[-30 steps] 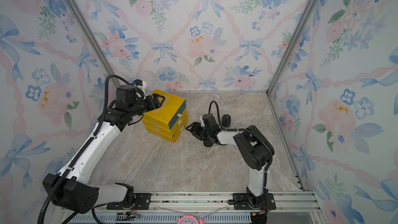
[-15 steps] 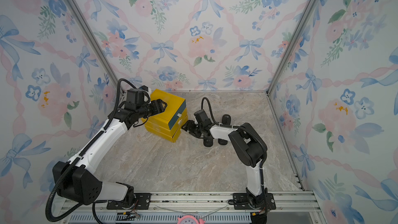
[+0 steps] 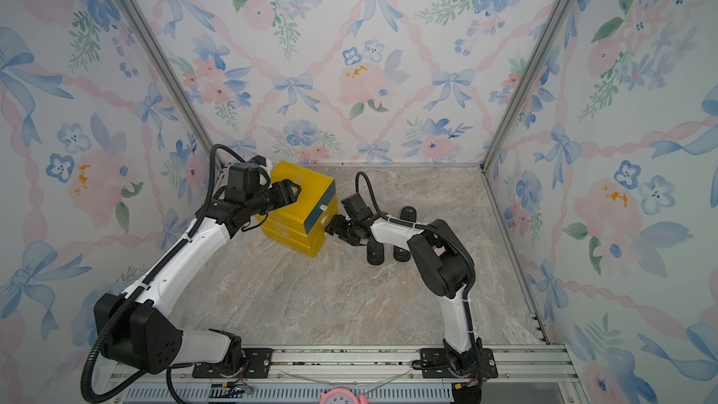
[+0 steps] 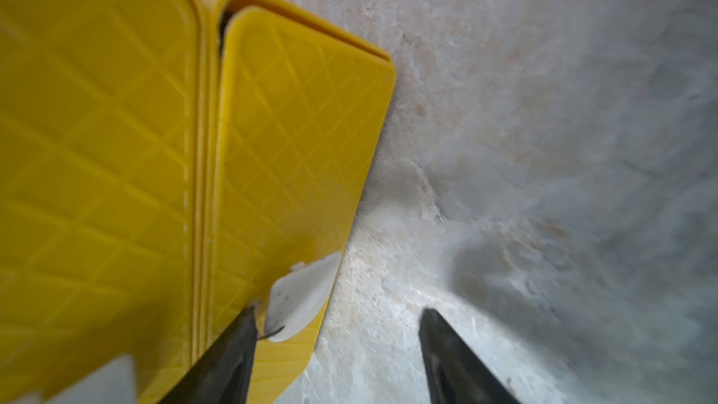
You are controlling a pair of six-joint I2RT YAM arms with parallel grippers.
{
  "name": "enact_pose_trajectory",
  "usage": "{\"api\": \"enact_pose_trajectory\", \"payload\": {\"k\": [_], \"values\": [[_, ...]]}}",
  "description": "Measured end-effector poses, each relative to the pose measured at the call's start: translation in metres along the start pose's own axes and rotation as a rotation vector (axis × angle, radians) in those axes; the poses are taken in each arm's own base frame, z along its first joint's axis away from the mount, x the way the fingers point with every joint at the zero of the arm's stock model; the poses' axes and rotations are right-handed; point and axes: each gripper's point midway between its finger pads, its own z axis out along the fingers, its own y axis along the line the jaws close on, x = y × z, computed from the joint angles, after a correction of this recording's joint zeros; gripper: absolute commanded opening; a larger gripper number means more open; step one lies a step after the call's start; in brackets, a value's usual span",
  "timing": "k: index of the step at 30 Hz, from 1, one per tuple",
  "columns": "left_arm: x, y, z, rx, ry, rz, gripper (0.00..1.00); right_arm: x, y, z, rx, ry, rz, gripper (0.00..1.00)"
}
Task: Take the mice out of the drawer
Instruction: Open the drawer in the storage box.
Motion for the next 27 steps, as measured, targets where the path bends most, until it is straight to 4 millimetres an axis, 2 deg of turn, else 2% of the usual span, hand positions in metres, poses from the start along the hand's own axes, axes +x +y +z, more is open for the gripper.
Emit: {"api": "enact_pose_trajectory", "payload": {"k": [7, 11, 19, 27], "values": [[-0.004, 0.005, 0.002, -0.019, -0.035, -0.012, 0.71, -0.005, -0.008, -0.003, 0.101, -0.028, -0.017, 0.67], [-0.007, 0.009, 0.003, -0.028, -0.051, -0.025, 0.71, -0.005, -0.018, -0.014, 0.180, -0.067, -0.049, 0.67], [-0.008, 0.010, 0.003, -0.032, -0.057, -0.033, 0.71, 0.001, -0.053, -0.047, 0.326, -0.091, -0.090, 0.67], [-0.008, 0.010, 0.004, -0.029, -0.057, -0.033, 0.71, 0.007, -0.107, -0.103, 0.449, -0.115, -0.077, 0.70]]}}
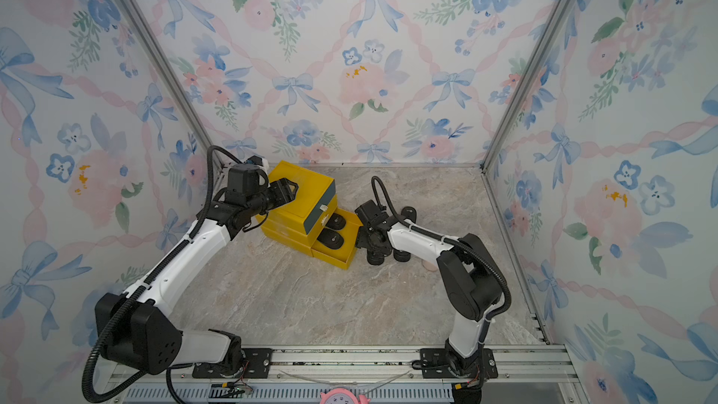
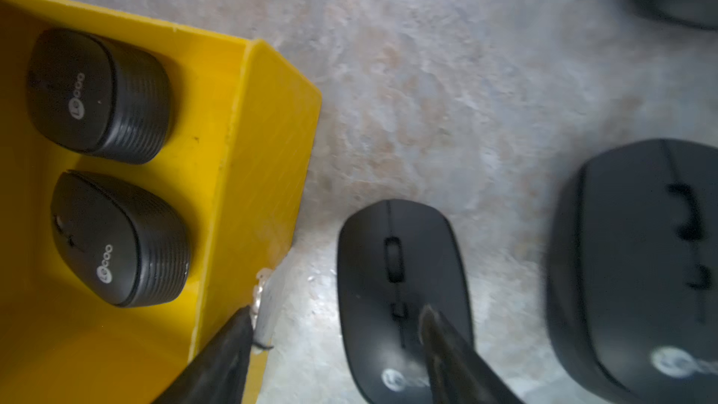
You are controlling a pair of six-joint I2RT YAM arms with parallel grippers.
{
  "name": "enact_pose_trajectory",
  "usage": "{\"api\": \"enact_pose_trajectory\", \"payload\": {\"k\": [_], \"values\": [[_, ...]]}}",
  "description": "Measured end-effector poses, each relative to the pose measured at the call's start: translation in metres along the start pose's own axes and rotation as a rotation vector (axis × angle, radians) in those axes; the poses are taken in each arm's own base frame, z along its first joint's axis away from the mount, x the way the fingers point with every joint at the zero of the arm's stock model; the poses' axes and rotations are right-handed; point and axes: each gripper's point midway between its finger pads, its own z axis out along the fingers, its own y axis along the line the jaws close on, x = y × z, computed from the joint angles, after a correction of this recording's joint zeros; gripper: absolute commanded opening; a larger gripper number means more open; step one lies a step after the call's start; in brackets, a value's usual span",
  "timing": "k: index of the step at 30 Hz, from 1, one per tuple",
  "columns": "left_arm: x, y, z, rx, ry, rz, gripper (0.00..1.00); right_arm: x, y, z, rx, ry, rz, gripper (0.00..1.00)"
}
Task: Take the mice out of the drawer
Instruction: Open the drawer in the storage box, then pick up the mouse from the drawer.
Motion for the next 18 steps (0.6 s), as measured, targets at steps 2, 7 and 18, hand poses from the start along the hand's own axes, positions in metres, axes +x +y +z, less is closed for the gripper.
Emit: {"api": "enact_pose_trajectory", "payload": {"k": [2, 7, 18], "values": [[0.000, 0.000, 0.000, 0.001, 0.000, 0.000, 0.71, -0.002, -0.016, -0.006, 0.024, 0.000, 0.007, 0.71], [0.000, 0.000, -0.001, 0.003, 0.000, -0.001, 0.71, -0.006, -0.015, -0.042, 0.003, -0.038, -0.083, 0.76], [0.000, 0.000, -0.001, 0.005, 0.002, -0.002, 0.71, -0.011, 0.077, -0.074, -0.290, 0.033, -0.479, 0.71]]}}
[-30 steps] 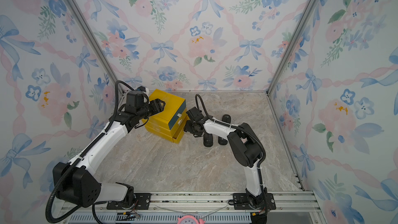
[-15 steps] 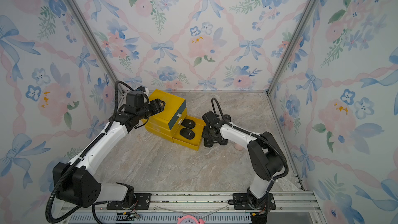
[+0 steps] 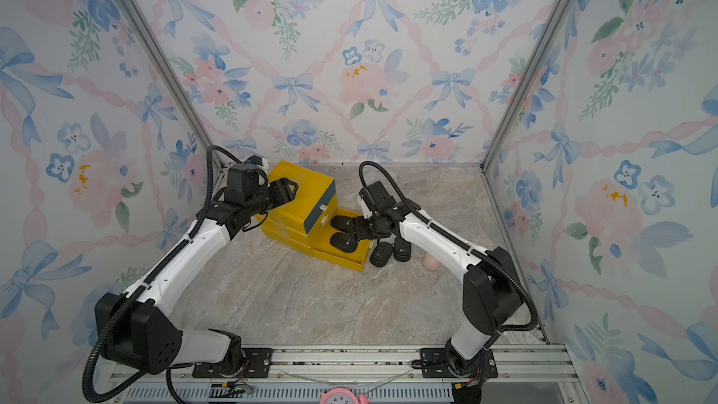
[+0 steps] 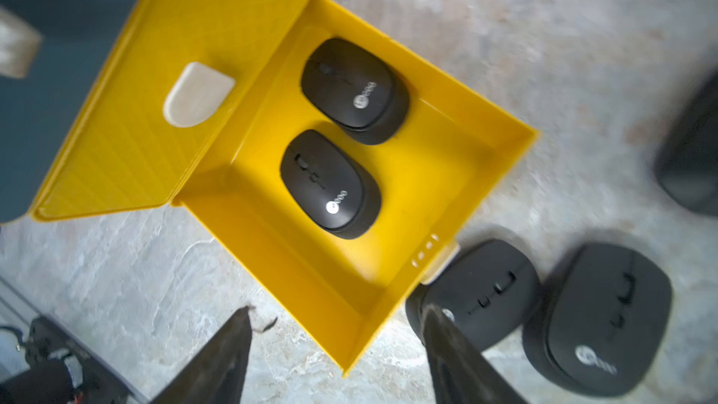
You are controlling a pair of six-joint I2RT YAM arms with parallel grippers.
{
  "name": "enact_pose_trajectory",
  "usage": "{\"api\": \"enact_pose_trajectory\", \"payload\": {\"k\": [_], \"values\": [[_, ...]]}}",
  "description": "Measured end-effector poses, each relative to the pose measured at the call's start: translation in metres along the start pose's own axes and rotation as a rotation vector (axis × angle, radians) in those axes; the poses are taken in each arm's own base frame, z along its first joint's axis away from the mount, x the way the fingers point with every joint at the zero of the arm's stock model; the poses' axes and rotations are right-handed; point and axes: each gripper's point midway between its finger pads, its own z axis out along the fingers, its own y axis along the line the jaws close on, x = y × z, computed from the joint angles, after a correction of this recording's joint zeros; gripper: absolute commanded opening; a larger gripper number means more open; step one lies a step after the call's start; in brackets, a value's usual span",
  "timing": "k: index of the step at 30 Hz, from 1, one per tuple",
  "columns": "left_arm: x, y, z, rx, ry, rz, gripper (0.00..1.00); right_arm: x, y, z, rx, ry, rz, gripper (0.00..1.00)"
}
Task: Take the mice out of the drawer
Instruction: Pick up the mouse from the drawer.
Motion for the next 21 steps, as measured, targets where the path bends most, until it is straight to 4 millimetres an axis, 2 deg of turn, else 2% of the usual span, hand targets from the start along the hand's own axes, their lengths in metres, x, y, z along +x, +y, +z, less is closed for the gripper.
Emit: {"api": "enact_pose_trajectory", "payload": {"k": [3, 10, 15, 21], "values": [[-0.001, 0.001, 0.000, 0.000, -0.001, -0.009, 0.70, 0.002, 0.007, 0.022, -0.039, 0.056, -0.087, 0.75], [-0.001, 0.001, -0.001, -0.002, -0.003, -0.028, 0.70, 0.025, -0.007, 0.075, -0.017, 0.207, -0.215, 0.78], [-0.002, 0.002, -0.001, -0.002, -0.004, -0.040, 0.70, 0.023, -0.006, 0.090, -0.003, 0.221, -0.289, 0.80], [-0.002, 0.002, -0.001, -0.002, -0.004, -0.047, 0.70, 0.022, 0.009, 0.101, -0.007, 0.206, -0.361, 0.79]]}}
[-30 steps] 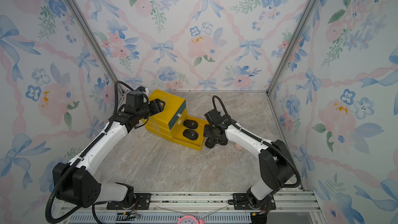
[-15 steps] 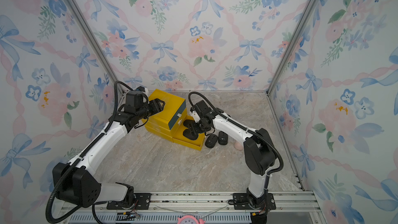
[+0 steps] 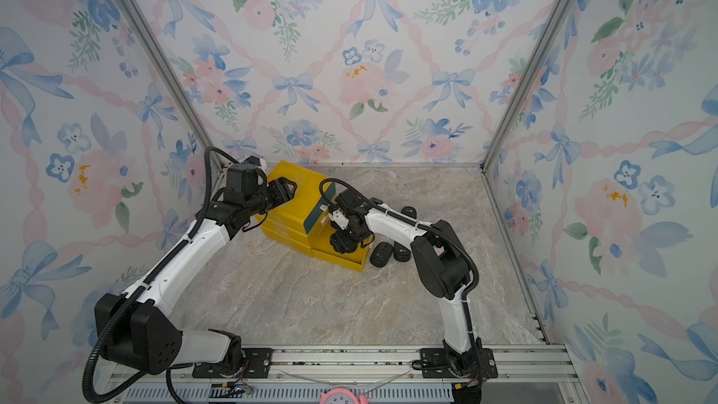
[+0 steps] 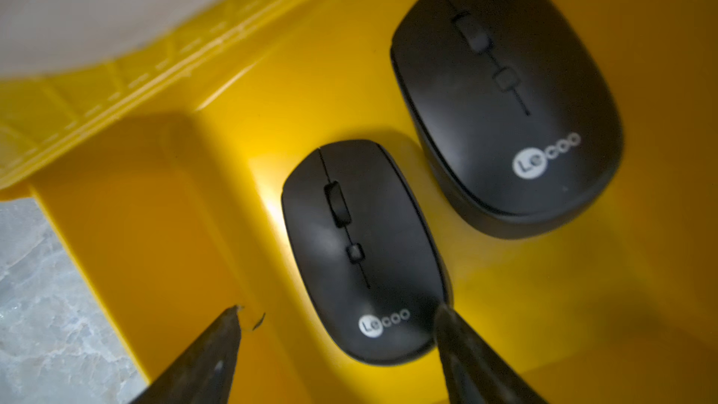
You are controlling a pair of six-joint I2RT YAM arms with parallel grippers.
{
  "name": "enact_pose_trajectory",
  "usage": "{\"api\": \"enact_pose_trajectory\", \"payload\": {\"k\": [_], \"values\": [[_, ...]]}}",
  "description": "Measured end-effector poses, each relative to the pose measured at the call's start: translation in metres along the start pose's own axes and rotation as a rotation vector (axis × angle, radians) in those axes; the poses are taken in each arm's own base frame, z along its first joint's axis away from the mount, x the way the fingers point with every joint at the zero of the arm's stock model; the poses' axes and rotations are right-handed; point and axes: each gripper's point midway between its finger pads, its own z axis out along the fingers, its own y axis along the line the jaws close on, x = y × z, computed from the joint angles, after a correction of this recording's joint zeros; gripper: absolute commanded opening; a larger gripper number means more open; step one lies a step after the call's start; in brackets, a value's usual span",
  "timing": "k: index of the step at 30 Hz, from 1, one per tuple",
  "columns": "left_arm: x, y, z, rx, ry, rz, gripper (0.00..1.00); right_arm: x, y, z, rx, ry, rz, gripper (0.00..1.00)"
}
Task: Take the mice out of the drawer
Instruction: Pick up the mouse from the drawer.
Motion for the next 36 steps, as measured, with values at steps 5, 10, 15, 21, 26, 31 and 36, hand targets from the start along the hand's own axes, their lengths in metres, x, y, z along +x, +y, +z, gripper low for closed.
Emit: {"api": "enact_pose_trajectory", "payload": {"k": [5, 10, 15, 21, 26, 31, 36], "values": [[-0.001, 0.001, 0.000, -0.001, -0.003, -0.008, 0.70, -0.004, -0.001, 0.003, 0.006, -0.009, -0.021, 0.76], [-0.002, 0.002, 0.000, -0.003, -0.006, -0.010, 0.70, -0.004, -0.005, 0.006, 0.040, -0.005, -0.045, 0.87], [-0.002, 0.002, 0.000, -0.003, -0.007, -0.011, 0.70, -0.002, -0.012, 0.010, 0.096, -0.002, -0.050, 0.88], [-0.003, 0.002, 0.000, -0.003, -0.008, -0.011, 0.70, -0.002, -0.018, 0.022, 0.118, 0.014, -0.049, 0.85], [-0.003, 0.003, 0.000, -0.006, -0.010, -0.011, 0.70, -0.003, -0.015, 0.030, 0.091, 0.022, -0.046, 0.72], [-0.004, 0.004, 0.000, -0.009, -0.012, -0.013, 0.70, -0.004, -0.012, 0.030, 0.072, 0.018, -0.044, 0.59], [-0.004, 0.004, 0.000, -0.009, -0.013, -0.020, 0.71, 0.000, -0.008, 0.017, 0.058, 0.012, -0.045, 0.56]]}}
